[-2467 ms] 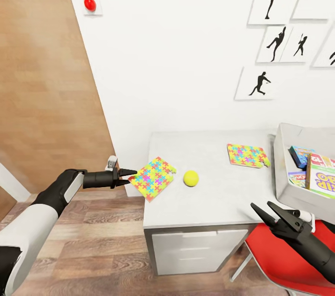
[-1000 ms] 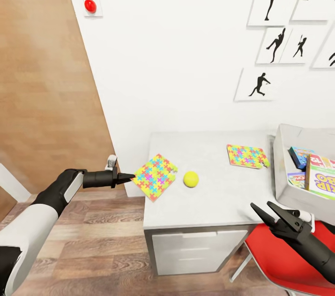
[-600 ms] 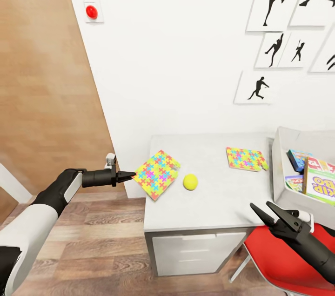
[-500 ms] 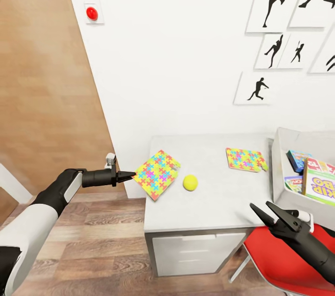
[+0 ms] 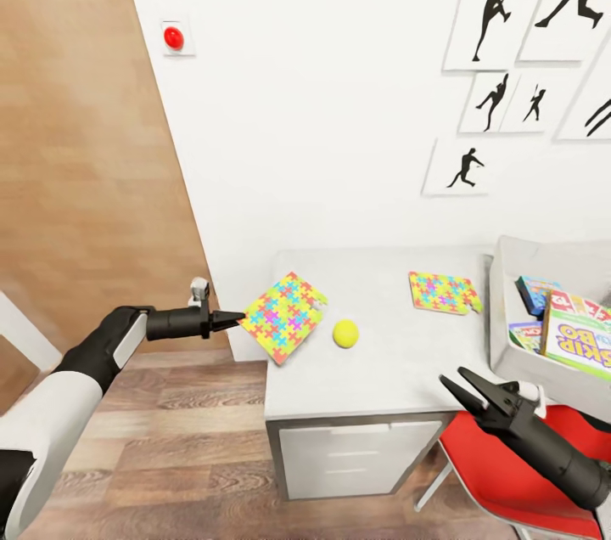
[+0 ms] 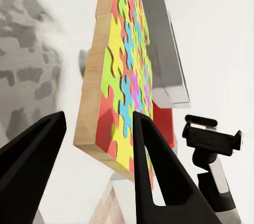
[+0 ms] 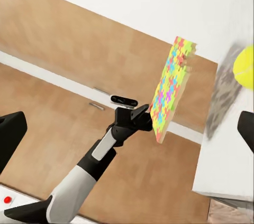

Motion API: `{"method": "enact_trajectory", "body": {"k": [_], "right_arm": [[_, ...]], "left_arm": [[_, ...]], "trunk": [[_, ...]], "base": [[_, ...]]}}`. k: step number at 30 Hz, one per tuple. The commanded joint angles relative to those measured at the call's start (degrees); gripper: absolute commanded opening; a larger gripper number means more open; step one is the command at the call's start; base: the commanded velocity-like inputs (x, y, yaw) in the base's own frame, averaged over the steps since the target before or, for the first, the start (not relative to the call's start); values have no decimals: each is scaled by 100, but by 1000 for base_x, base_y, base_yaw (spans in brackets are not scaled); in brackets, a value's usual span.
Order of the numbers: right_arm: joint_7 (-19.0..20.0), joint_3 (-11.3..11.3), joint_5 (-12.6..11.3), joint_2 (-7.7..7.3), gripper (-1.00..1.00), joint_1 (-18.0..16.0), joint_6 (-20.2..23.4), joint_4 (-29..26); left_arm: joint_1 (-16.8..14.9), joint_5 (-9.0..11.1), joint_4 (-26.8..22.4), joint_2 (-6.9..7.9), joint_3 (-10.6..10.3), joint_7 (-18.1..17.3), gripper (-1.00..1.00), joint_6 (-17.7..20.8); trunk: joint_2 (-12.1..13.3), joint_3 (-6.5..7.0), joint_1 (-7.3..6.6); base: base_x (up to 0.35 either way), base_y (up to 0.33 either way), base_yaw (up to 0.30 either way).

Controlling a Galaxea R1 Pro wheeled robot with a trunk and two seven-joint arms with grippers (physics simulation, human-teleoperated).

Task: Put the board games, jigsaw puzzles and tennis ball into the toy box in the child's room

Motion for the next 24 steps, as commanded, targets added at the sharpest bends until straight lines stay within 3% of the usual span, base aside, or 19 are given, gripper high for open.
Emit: {"method": "enact_trajectory", "body": {"k": [1,12,18,24], "right_arm": [[-83,2,10,4,100,-5,20,3],[-898,285,2,14,100,-30,2,8],[-1139,476,-1,15,100,-30,-28,9],[-1274,526,-1,15,100,-31,-33,14]], "left_arm": [[-4,25,-2,26,-24,-14,-100,36],[-4,31,-8,124,-25,-21,-100,36],[-4,31,-8,130,-22,-26,-100,36],[-4,31,-8,130,-26,-27,-100,36]], "trunk": [[39,13,-23],[480,211,-265],[720,318,-396],[961,426,-528]], "base": [[-12,0,0],[-88,0,0],[-156,0,0],[-93,0,0]]}}
